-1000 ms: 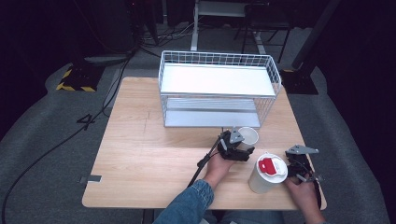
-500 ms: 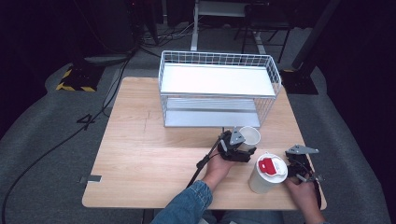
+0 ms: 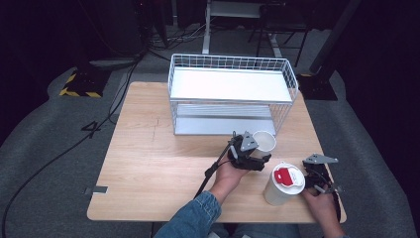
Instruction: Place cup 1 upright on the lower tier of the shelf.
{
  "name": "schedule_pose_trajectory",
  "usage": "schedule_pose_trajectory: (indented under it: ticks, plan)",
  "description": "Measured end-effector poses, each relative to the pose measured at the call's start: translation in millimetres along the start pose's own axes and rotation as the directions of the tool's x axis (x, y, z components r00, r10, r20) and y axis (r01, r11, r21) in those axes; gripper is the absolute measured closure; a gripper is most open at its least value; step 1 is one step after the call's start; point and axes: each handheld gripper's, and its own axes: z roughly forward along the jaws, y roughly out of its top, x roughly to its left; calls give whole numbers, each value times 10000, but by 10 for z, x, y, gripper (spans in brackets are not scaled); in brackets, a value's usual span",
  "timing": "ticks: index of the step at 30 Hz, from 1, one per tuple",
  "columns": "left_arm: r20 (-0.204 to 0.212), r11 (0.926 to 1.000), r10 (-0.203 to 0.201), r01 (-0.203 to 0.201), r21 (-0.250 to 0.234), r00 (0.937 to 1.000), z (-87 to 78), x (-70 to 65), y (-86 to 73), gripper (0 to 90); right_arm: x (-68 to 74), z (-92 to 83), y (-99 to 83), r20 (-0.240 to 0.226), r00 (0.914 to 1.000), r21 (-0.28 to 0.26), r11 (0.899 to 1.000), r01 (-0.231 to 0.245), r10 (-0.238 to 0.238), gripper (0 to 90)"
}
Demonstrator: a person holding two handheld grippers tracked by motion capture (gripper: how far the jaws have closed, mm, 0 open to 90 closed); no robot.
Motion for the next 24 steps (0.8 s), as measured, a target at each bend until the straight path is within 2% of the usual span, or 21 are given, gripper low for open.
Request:
schedule_pose_trajectory:
  ticks: [2,10,15,17,20,24]
  plan:
    - [-64,9998,-177,177,-25,9998,-31,33,11,222,0,0,0,-2,10000,0,10000,1,-1,4]
    - [-511,9991,-243,225,-362,9984,-181,144,75,221,0,0,0,0,10000,-2,10000,0,0,4]
    - [-771,9986,-393,363,-396,9963,-254,236,97,221,0,0,0,-1,10000,-1,10000,1,-1,4]
    - [-1035,9981,-442,395,-465,9937,-306,308,123,221,0,0,0,-1,10000,-3,10000,1,-1,4]
    - [-1204,9977,-467,403,-548,9916,-328,358,132,221,0,0,0,-2,10000,0,10000,-1,1,4]
    - [-1588,9951,-842,746,-652,9837,-335,462,122,220,0,0,0,-1,10000,-3,10000,2,-2,4]
